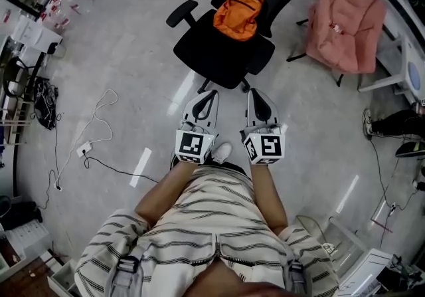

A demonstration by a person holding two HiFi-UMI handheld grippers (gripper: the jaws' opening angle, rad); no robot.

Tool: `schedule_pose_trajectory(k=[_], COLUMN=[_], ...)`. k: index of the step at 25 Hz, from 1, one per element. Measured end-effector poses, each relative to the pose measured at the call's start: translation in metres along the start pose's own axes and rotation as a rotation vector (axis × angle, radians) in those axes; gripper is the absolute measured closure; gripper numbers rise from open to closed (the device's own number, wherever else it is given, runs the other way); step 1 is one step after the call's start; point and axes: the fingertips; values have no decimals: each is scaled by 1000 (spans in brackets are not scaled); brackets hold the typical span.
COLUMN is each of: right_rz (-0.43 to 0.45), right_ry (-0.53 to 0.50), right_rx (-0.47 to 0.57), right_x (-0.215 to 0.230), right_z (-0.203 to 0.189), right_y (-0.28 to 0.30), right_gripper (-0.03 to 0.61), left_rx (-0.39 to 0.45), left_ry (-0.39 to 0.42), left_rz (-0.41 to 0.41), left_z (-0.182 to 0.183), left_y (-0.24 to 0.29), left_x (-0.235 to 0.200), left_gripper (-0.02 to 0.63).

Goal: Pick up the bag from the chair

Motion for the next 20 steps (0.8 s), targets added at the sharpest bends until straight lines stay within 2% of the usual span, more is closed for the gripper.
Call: schedule_pose_trajectory(k=[8, 20], right_rz=[-1, -52], right_ry=[3, -10], right_rx=[-19, -26], right_x=[8, 62], right_z=[-9, 1], right_y=[32, 124], right_gripper=[561, 561], left_rx=[-27, -9], left_ry=[-18, -28], left_rz=[8, -62], left_z=[-14, -1], left_y=[29, 138], left_x=[-24, -66], left_gripper=[591, 591])
Point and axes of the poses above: the fingertips, and each gripper's own axes: y forward along the fingers, x to its right, z out of its top
